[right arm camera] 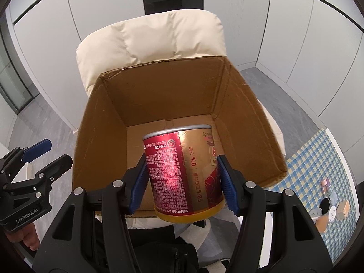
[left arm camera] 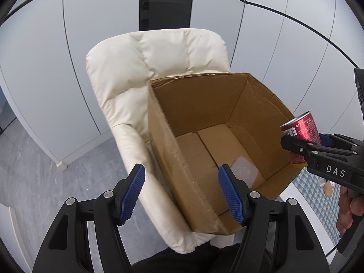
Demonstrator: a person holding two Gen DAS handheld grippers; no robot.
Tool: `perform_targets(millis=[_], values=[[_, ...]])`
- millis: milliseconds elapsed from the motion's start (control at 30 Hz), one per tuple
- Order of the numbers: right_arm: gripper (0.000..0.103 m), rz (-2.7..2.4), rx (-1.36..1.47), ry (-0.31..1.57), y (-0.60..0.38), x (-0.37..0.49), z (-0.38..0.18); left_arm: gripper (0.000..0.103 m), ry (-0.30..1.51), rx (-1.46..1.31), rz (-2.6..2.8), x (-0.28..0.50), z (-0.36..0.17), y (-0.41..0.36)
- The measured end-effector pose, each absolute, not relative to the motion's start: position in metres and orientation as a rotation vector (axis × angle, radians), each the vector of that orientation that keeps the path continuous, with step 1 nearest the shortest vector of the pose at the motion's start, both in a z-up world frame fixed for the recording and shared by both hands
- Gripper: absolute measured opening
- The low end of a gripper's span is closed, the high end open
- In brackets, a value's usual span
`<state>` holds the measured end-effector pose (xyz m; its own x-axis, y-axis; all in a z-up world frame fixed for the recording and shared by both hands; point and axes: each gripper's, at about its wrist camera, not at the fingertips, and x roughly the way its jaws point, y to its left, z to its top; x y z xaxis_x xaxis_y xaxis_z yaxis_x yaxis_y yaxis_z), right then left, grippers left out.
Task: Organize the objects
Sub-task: 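Lower the red can into the cardboard box and open right tool, then withdraw both tools from the box toward the table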
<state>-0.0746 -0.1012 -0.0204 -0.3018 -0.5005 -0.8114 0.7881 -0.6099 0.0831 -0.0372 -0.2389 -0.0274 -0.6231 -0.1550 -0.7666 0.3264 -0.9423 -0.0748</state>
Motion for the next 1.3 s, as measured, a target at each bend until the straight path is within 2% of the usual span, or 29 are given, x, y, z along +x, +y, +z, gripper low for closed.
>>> perform_targets(millis=[333, 367, 467, 600, 667, 767, 833, 933, 1033, 1100, 1200, 1300], values=[[0.061, -1.959, 1.069, 0.444, -0.121, -0.066, -0.021, 0.068, 0.309, 1.182, -2.566, -0.025, -0.027, -0.253], [0.062, -1.958, 1.068, 0.445, -0.123, -0.065, -0.020, 0.068, 0.311, 1.181, -2.563, -0.025, -0.027, -0.254], [0.075, -1.960, 1.057, 0.444, -0.125, -0.063, -0.019, 0.070, 0.316, 1.176, -2.557, -0.024, -0.027, -0.257], [0.077, -1.957, 1.058, 0.459, -0.124, -0.063, -0.020, 0.072, 0.295, 1.155, -2.547, -0.023, -0.026, -0.256], [0.077, -1.957, 1.059, 0.462, -0.124, -0.064, -0.020, 0.076, 0.276, 1.141, -2.549, -0.023, -0.023, -0.254], [0.086, -1.964, 1.057, 0.465, -0.123, -0.065, -0.020, 0.083, 0.281, 1.126, -2.554, -0.024, -0.022, -0.253], [0.087, -1.973, 1.052, 0.473, -0.120, -0.066, -0.020, 0.086, 0.285, 1.121, -2.550, -0.025, -0.022, -0.252], [0.089, -1.980, 1.051, 0.482, -0.116, -0.069, -0.021, 0.088, 0.264, 1.106, -2.529, -0.028, -0.022, -0.250], [0.091, -1.999, 1.056, 0.478, -0.109, -0.074, -0.021, 0.100, 0.236, 1.083, -2.507, -0.031, -0.021, -0.246], [0.098, -2.020, 1.056, 0.456, -0.102, -0.078, -0.020, 0.102, 0.221, 1.064, -2.492, -0.034, -0.021, -0.243], [0.103, -2.051, 1.053, 0.465, -0.094, -0.083, -0.019, 0.102, 0.203, 1.073, -2.481, -0.039, -0.022, -0.238], [0.103, -2.077, 1.055, 0.469, -0.086, -0.088, -0.018, 0.102, 0.207, 1.091, -2.482, -0.044, -0.023, -0.233]])
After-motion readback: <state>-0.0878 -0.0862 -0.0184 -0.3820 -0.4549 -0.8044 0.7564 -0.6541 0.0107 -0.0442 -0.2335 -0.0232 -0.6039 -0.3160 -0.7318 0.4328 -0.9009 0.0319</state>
